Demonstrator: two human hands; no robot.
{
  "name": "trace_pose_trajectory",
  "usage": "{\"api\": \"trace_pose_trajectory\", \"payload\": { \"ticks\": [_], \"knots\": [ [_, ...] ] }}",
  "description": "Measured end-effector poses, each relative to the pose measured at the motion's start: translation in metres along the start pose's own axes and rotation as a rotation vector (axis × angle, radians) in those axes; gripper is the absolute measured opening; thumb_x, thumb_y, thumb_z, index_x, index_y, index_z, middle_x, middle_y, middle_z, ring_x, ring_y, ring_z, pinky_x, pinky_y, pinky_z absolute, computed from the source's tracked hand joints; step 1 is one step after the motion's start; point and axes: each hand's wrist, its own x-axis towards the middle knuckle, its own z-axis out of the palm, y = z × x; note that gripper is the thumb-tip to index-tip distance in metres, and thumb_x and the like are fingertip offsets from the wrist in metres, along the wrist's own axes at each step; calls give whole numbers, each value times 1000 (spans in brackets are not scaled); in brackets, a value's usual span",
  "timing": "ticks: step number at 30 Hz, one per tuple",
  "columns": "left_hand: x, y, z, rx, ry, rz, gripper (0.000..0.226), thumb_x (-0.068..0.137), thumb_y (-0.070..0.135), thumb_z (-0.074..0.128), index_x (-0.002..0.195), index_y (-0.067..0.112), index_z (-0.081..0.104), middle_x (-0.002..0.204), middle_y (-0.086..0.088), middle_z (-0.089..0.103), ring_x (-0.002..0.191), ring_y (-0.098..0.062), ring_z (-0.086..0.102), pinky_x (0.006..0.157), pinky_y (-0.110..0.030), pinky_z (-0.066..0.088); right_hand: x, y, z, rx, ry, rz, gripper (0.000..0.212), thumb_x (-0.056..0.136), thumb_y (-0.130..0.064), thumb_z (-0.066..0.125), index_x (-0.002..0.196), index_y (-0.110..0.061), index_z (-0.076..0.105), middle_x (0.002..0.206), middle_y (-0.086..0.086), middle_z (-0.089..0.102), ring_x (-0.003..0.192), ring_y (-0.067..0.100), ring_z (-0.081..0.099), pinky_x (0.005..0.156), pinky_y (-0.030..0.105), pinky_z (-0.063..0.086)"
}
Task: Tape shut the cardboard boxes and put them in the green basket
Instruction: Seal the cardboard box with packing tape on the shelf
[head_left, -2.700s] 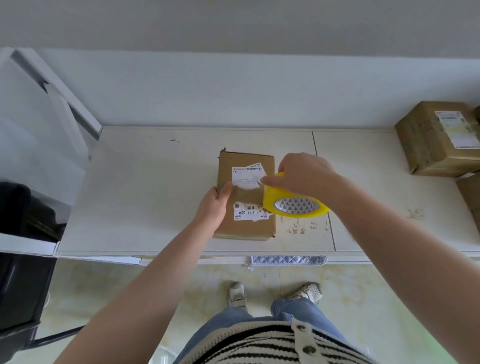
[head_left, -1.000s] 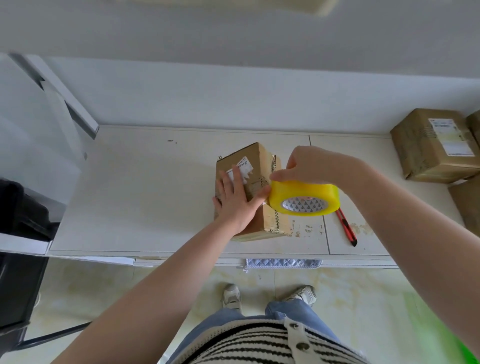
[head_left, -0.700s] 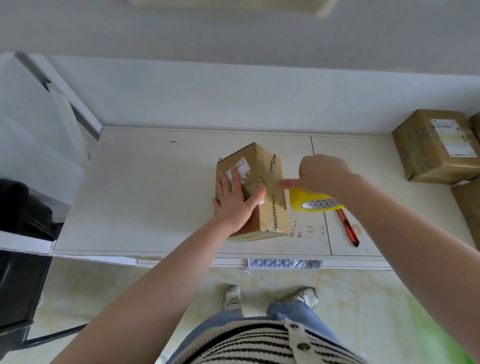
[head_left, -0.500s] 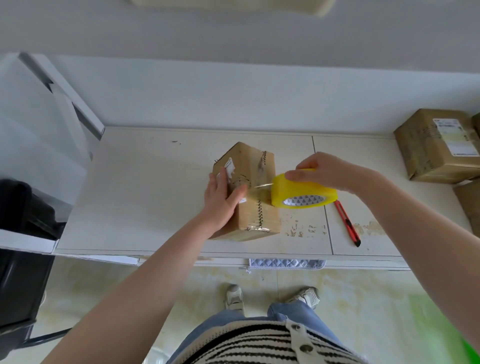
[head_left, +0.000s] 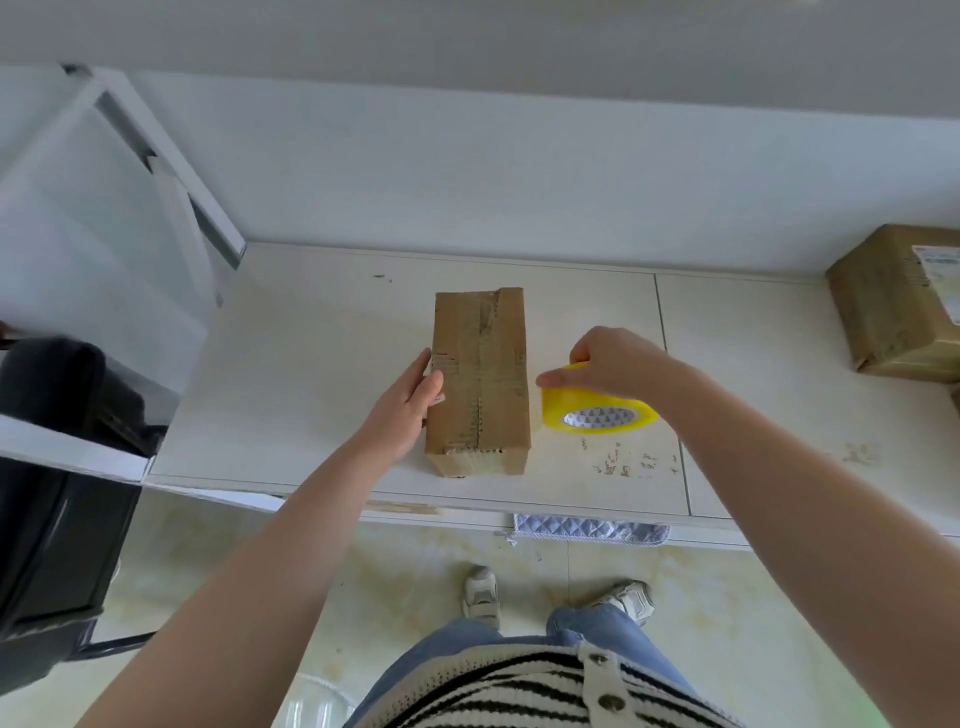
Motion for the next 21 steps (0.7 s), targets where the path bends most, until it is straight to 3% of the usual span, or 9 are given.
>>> {"api": "trace_pose_trajectory", "payload": {
  "ticks": [1, 3, 5, 6, 8, 10, 16, 21],
  "knots": [
    [1, 2, 0, -53, 12, -29, 39, 106, 39, 31, 145, 42, 34, 122, 24, 55, 118, -10, 51, 86, -25, 40, 2, 0, 5, 21, -19, 8, 62, 70, -75, 64, 50, -20, 44, 50, -5, 41, 51, 15, 43, 51, 28, 29],
    [4, 8, 7, -184, 39, -100, 35, 107, 34, 32, 138, 43, 43, 117, 12, 61, 118, -14, 54, 75, -23, 43, 5, 6, 15, 67, -47, 29, 63, 71, -74, 64, 50, -19, 43, 48, -5, 38, 50, 16, 41, 51, 29, 29],
    [8, 16, 17, -219, 51, -129, 32, 106, 37, 32, 134, 37, 47, 116, 7, 63, 122, -14, 53, 77, -20, 44, 5, 9, 21, 104, -55, 38, 63, 73, -74, 63, 51, -18, 43, 47, -5, 36, 49, 16, 39, 51, 29, 28],
    [9, 21, 22, -215, 50, -123, 35, 104, 46, 34, 135, 34, 45, 118, 9, 62, 121, -15, 53, 84, -22, 46, 5, 9, 23, 119, -57, 38, 63, 73, -74, 62, 51, -18, 43, 48, -4, 36, 49, 16, 39, 51, 29, 28],
    [11, 25, 29, -154, 102, -99, 57, 93, 60, 48, 139, 27, 43, 124, 8, 60, 117, -18, 57, 99, -35, 46, 5, 7, 26, 140, -51, 41, 63, 74, -75, 61, 53, -18, 43, 49, -4, 38, 50, 15, 40, 51, 29, 28],
    [14, 23, 28, -66, 181, -90, 59, 88, 56, 60, 136, 25, 48, 118, 9, 62, 112, -18, 60, 98, -40, 48, 4, 2, 26, 133, -37, 49, 61, 72, -76, 61, 54, -19, 47, 51, -4, 44, 53, 14, 45, 50, 29, 30],
    [17, 44, 8, 136, 281, 75, 53, 87, 51, 65, 132, 27, 51, 100, 21, 61, 94, -8, 59, 70, -17, 41, 5, -6, 5, 77, 6, -3, 64, 71, -78, 60, 54, -17, 47, 54, -3, 41, 53, 16, 43, 51, 29, 29],
    [11, 80, -4, 267, 334, 198, 59, 88, 50, 65, 138, 27, 44, 110, 13, 64, 91, -11, 58, 77, -25, 43, 5, -5, -10, 143, 72, -25, 61, 73, -77, 60, 57, -19, 50, 59, -3, 43, 55, 14, 43, 52, 29, 29]
  ]
}}
